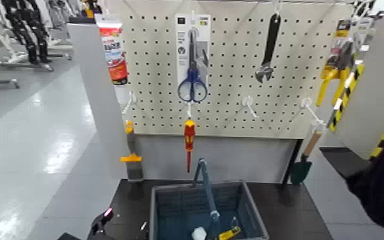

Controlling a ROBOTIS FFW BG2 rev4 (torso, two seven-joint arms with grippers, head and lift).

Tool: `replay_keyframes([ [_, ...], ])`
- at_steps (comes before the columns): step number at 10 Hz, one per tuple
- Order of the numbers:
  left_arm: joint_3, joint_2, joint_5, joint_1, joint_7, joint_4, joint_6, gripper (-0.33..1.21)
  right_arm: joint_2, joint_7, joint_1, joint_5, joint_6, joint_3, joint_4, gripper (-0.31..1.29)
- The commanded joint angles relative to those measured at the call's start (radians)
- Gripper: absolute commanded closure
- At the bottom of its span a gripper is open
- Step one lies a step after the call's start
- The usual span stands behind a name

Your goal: Put the blue scissors into the crate.

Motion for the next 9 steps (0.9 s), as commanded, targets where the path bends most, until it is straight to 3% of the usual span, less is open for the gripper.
replay_keyframes([
  [1, 0.0, 0.001, 0.0, -0.001, -0.003, -0.002, 0.0, 0.12, 0.0, 0.0, 0.0, 0.0, 0.0, 0.0, 0.0, 0.08],
  [4, 0.003, 0.005, 0.025, -0.02, -0.041, -0.019, 0.04, 0.13, 0.0, 0.0, 0.0, 0.0, 0.0, 0.0, 0.0, 0.08],
  [6, 0.025, 0.005, 0.043, -0.057, -0.093, -0.088, 0.169, 0.13, 0.0, 0.0, 0.0, 0.0, -0.002, 0.001, 0.0, 0.08],
  [9, 0.0, 0.053, 0.14, -0.161, -0.195, -0.109, 0.302, 0.13, 0.002, 0.0, 0.0, 0.0, -0.002, 0.003, 0.0, 0.08],
])
